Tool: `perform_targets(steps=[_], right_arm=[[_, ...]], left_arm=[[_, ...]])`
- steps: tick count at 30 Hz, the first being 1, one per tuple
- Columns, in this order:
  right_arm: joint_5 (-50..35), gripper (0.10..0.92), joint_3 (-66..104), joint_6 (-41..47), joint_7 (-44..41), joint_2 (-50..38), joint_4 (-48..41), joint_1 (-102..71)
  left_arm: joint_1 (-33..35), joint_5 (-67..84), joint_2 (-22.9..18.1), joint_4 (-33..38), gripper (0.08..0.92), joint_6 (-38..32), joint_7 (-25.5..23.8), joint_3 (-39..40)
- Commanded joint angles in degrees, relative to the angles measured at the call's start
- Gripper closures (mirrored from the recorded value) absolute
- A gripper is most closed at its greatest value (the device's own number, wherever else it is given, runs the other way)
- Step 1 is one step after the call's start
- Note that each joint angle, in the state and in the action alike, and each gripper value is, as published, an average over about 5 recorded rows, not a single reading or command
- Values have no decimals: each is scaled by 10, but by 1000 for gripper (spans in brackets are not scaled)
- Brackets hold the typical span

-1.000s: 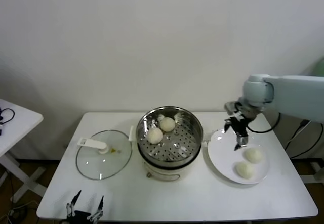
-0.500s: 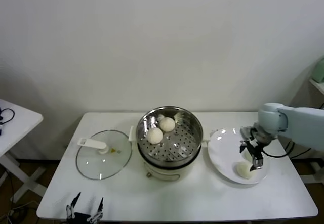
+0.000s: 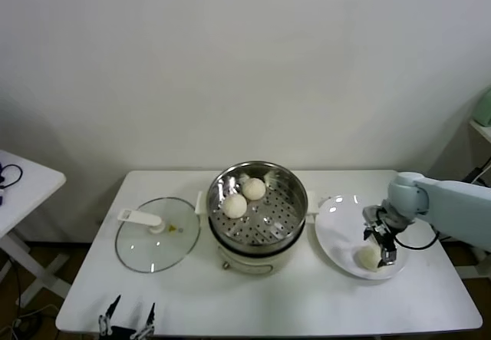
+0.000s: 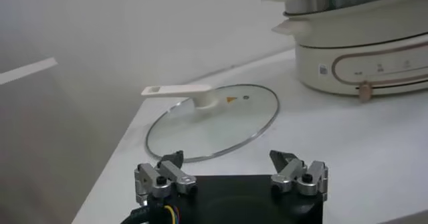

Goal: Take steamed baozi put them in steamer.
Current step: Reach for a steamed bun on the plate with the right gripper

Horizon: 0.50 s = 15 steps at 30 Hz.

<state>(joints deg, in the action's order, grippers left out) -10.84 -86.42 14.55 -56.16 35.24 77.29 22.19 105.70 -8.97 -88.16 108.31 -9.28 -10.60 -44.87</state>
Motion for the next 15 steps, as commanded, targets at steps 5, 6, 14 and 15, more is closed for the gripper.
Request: perform_targets(steps=[5,6,14,15], right_arm=[[16,209,31,1,-2,-2,-18,-39],[16,212,31,1,-2,-2,-18,-38],[18,310,31,2,-1,-3,-15,-35],[17,322,31,1,-1,-3,-14,-33]], left_arm=[[0,0,1,1,177,1,0,-1],[0,0,1,1,177,1,0,0],[1,0,3,2,177,1,1,1],[1,0,4,3,177,1,1,1]])
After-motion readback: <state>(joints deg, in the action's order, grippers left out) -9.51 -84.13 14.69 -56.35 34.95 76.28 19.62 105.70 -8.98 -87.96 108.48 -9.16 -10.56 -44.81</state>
